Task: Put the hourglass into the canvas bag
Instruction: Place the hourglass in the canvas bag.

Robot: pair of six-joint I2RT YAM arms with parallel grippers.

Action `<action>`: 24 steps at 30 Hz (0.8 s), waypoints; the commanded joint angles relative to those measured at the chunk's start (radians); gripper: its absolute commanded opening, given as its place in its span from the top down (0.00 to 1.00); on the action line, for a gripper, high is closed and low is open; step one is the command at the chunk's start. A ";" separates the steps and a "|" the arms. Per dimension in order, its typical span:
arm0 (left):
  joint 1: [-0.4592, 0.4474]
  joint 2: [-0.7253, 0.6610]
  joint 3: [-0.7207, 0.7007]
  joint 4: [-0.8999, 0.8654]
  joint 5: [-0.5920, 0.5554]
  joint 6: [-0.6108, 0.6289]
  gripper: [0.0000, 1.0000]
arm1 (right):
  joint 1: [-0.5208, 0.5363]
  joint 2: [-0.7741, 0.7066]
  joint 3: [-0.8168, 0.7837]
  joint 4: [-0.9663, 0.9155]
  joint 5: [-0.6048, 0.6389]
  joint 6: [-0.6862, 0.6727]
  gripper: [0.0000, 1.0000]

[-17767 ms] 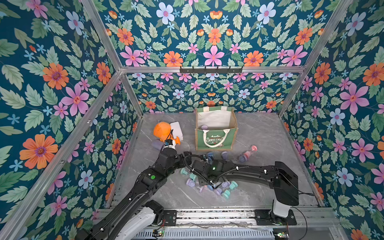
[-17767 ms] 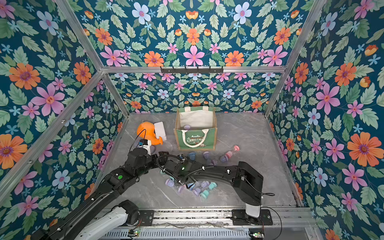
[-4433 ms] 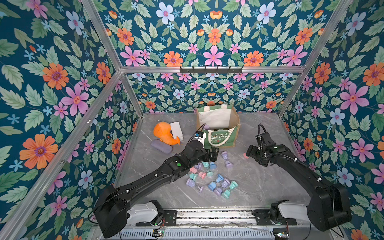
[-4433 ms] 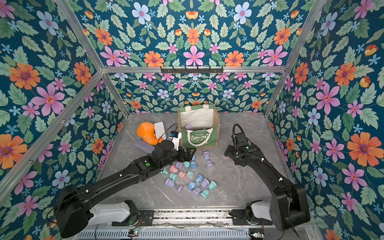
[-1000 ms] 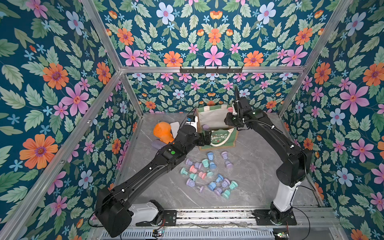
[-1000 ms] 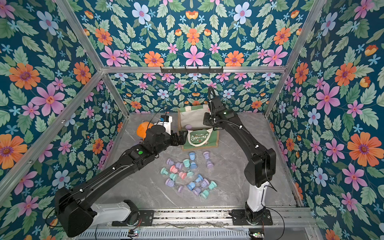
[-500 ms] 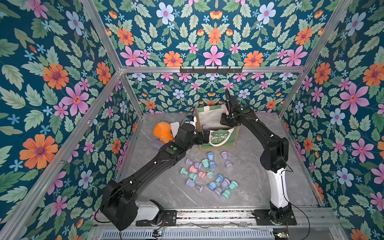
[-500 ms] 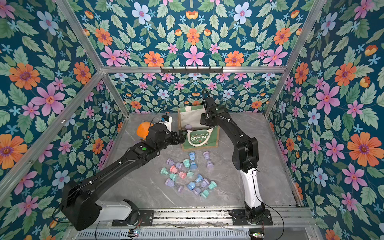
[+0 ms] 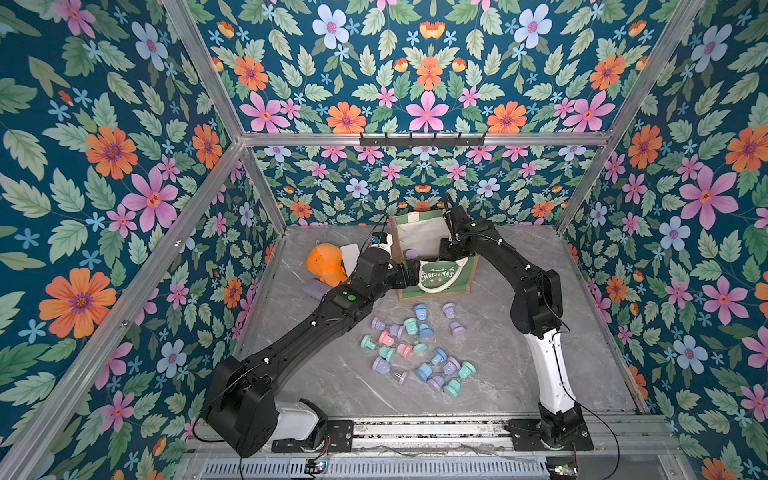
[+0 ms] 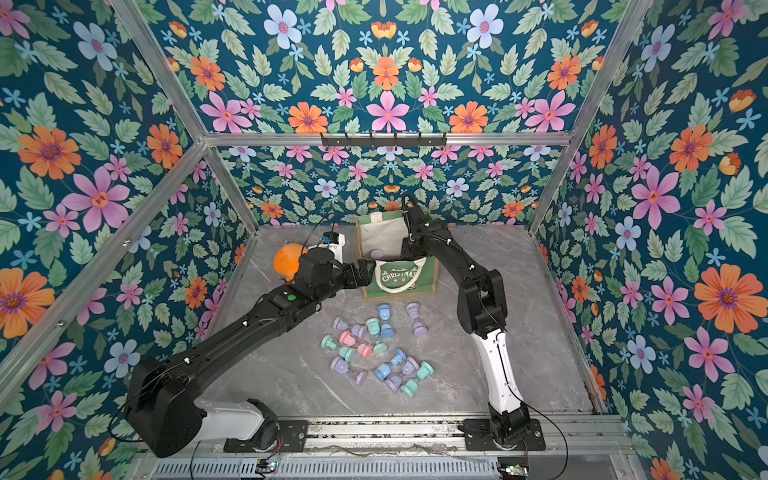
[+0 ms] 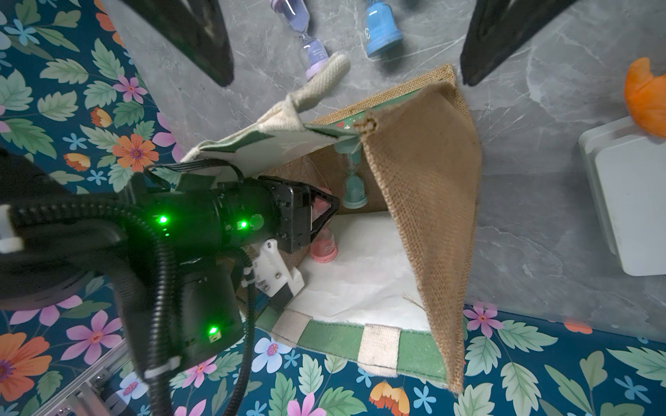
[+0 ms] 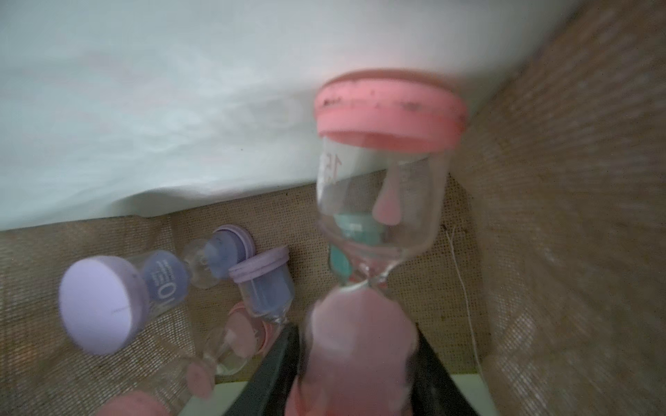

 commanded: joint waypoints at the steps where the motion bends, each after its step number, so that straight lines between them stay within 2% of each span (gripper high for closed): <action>1: 0.002 0.001 0.003 0.017 0.010 -0.004 0.00 | 0.001 0.007 0.002 -0.017 0.020 0.008 0.66; 8: 0.003 -0.004 0.003 0.015 0.012 -0.006 0.00 | 0.001 -0.002 -0.006 -0.020 0.033 0.009 0.52; 17: 0.003 -0.013 0.012 0.004 0.007 -0.005 0.00 | 0.001 -0.052 0.007 -0.042 0.046 -0.001 0.45; 24: 0.001 -0.042 0.011 -0.011 0.007 -0.005 0.00 | 0.006 -0.159 -0.012 -0.058 0.015 -0.005 0.39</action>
